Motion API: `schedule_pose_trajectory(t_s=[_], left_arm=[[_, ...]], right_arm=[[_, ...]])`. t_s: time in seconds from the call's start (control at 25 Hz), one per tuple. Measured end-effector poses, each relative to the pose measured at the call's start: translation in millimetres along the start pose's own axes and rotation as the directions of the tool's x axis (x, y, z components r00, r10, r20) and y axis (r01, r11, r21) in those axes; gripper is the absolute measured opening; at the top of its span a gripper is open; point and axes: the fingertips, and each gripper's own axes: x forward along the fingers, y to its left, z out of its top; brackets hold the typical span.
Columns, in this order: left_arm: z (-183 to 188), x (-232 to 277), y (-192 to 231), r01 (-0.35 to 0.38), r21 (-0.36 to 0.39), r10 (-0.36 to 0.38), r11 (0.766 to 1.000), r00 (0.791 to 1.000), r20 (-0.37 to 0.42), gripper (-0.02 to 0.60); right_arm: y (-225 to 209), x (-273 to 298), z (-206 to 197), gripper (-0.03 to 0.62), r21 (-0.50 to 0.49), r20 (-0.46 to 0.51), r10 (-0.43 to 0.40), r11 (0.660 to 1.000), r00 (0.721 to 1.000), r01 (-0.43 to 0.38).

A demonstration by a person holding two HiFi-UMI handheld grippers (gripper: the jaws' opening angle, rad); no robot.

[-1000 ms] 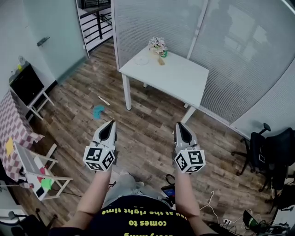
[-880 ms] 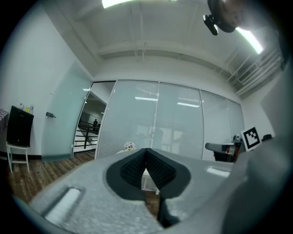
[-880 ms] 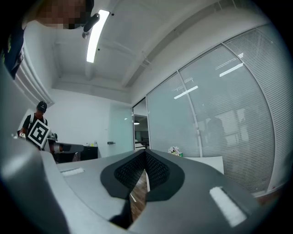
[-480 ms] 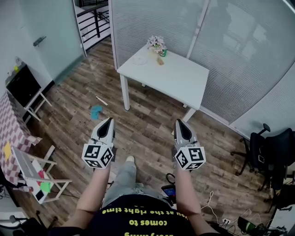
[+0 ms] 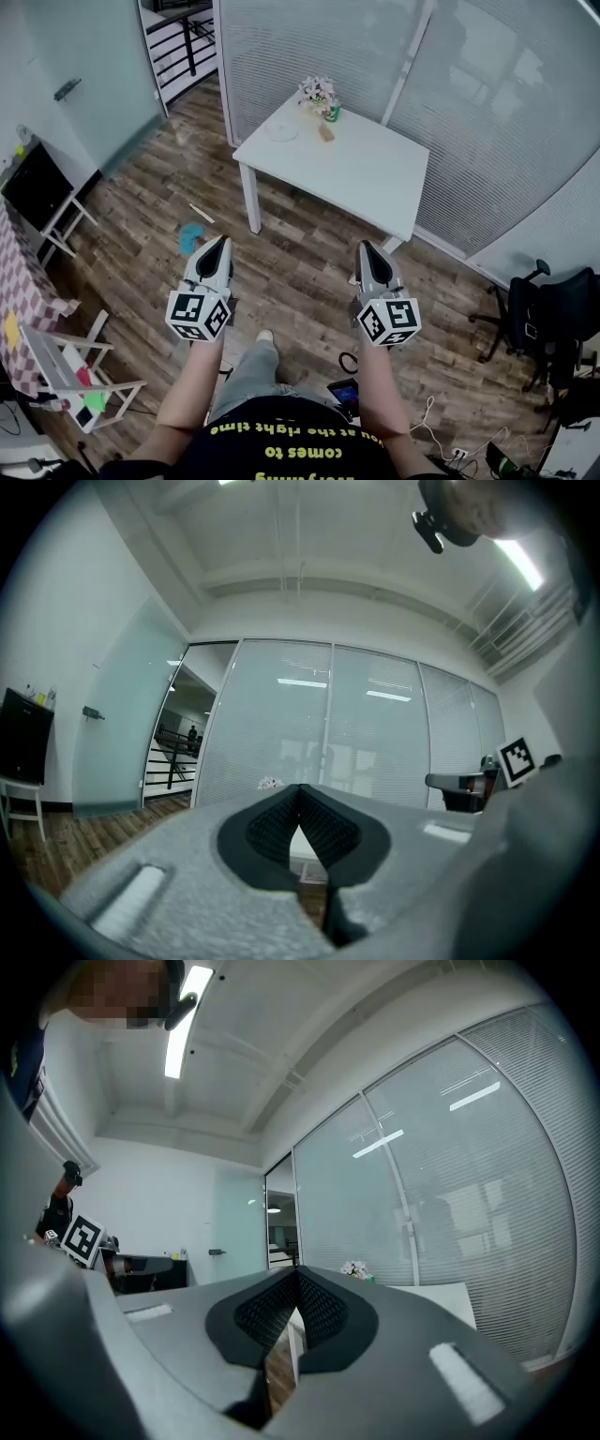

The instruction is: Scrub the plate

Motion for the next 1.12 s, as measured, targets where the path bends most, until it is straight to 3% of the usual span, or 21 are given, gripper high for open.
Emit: schedule_pose_trajectory(t_s=[0.52,1.12], left_arm=[[2,104,65,0.043,-0.022,-0.044,0.999,0.999,-0.018,0.000],[2,174,122,0.087,-0.026,-0.088,0.996,0.996,-0.027,0.000]], right_arm=[[-24,103,-3,0.006,0.008,-0.008,-0.037,0.999,0.999,0.037],[-37,186,-14,0.006,0.007,-0.011,-0.077,0.997,0.997,0.077]])
